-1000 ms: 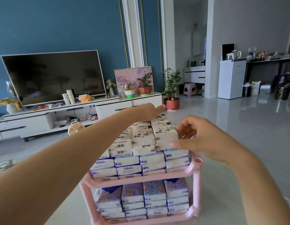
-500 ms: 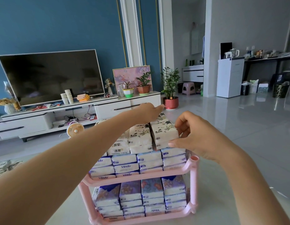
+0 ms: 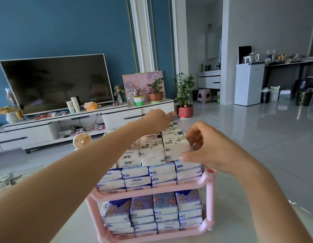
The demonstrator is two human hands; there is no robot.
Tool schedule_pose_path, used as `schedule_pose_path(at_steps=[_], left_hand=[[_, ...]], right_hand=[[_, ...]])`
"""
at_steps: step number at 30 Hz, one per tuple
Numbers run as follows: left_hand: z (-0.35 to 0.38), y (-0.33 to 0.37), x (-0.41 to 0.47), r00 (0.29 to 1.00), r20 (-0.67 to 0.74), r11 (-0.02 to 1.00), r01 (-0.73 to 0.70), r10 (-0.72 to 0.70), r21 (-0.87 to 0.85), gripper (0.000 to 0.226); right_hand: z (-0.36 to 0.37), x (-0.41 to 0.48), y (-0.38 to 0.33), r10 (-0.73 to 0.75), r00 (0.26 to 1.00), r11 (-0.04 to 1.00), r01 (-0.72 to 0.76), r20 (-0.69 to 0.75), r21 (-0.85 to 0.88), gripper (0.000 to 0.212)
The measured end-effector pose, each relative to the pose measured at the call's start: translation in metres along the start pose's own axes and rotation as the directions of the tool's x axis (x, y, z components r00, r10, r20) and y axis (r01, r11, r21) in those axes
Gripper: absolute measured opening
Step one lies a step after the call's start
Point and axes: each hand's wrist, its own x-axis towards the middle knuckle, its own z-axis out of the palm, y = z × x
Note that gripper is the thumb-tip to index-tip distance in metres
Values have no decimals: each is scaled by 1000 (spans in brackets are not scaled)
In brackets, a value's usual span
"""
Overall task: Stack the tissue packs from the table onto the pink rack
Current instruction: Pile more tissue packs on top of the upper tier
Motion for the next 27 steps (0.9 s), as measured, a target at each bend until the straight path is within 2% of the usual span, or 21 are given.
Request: schedule_pose_path(at_steps=[3, 5, 7, 9, 11, 13, 18, 21, 23, 25, 27], left_hand=[[-21, -9, -11, 999, -46, 994, -25, 20, -108, 52], [-40, -20, -23, 999, 0, 980, -50, 50, -193, 50], [-52, -30, -45, 993, 48, 982, -102, 111, -156, 51], [-53, -38, -72, 982, 114, 986, -140, 150, -89, 63], [-47, -39, -97, 966, 205, 987, -162, 159, 1, 80], [-39, -40, -108, 958, 249, 986, -160, 143, 47, 87], [-30, -45, -106, 959, 211, 970, -215, 187, 116, 78], [-28, -43, -107, 964, 191, 963, -217, 186, 159, 75], [-31, -42, -112, 969, 166, 971, -207, 186, 120, 79], [-39, -44, -121, 982, 82, 985, -173, 170, 27, 80], [-51, -54, -133, 989, -77, 989, -135, 130, -64, 77]], right_hand=[[-4, -2, -3, 6, 1000, 1000, -6, -5, 21, 57], [-5, -3, -4, -16, 1000, 999, 16, -16, 48, 62], [-5, -3, -3, -33, 999, 998, 34, -12, 46, 64], [-3, -2, -2, -50, 999, 998, 49, 12, 47, 66], [-1, 0, 0, -66, 997, 995, 62, 48, 73, 70], [1, 2, 0, -78, 994, 993, 71, 73, 92, 68], [5, 5, -1, -85, 995, 995, 83, 48, 55, 51], [5, 5, -2, -98, 994, 995, 96, 45, 37, 53], [3, 3, -3, -93, 995, 994, 91, 41, 54, 63], [-2, 0, -6, -74, 997, 995, 76, -28, 64, 73], [-7, -2, -13, -105, 983, 992, 114, -154, 56, 62]])
